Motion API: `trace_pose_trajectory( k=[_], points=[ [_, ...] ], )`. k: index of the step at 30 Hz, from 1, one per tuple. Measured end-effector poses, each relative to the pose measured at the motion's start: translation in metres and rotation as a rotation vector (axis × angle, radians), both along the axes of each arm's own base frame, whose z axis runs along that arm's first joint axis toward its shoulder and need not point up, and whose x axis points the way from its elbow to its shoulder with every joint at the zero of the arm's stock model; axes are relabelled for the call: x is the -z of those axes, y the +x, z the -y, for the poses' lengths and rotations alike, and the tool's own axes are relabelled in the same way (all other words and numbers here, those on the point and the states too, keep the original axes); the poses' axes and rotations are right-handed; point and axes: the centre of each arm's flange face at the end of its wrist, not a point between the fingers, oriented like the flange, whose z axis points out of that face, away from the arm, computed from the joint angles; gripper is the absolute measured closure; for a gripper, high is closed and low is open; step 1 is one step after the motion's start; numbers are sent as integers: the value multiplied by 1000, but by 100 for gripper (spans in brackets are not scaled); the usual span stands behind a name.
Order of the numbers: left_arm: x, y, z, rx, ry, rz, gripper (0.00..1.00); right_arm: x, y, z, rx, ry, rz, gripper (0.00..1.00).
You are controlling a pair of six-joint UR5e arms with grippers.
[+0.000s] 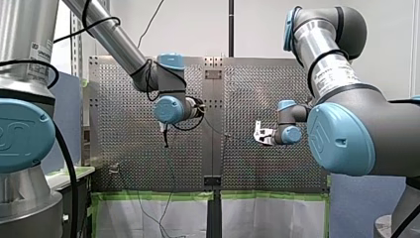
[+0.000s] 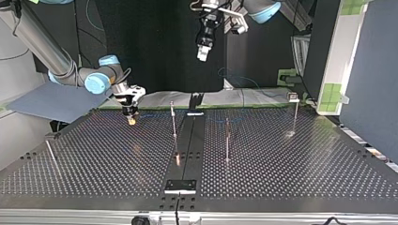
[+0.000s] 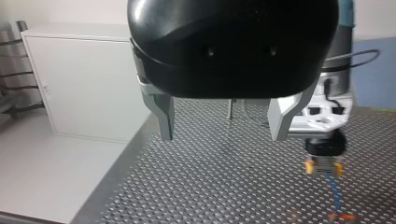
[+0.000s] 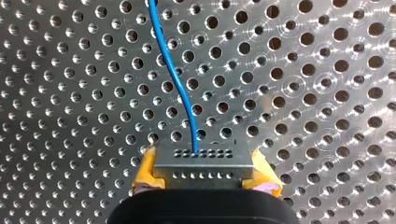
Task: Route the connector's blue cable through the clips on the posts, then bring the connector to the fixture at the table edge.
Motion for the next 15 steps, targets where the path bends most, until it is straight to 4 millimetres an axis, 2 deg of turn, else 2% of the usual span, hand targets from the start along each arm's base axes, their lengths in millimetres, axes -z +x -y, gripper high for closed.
trace_pose_trajectory(
  k=[15],
  points=[
    [42,-30,-33,-4,78,-82,0,-2,-2,0,8,10,-12,100]
  ],
)
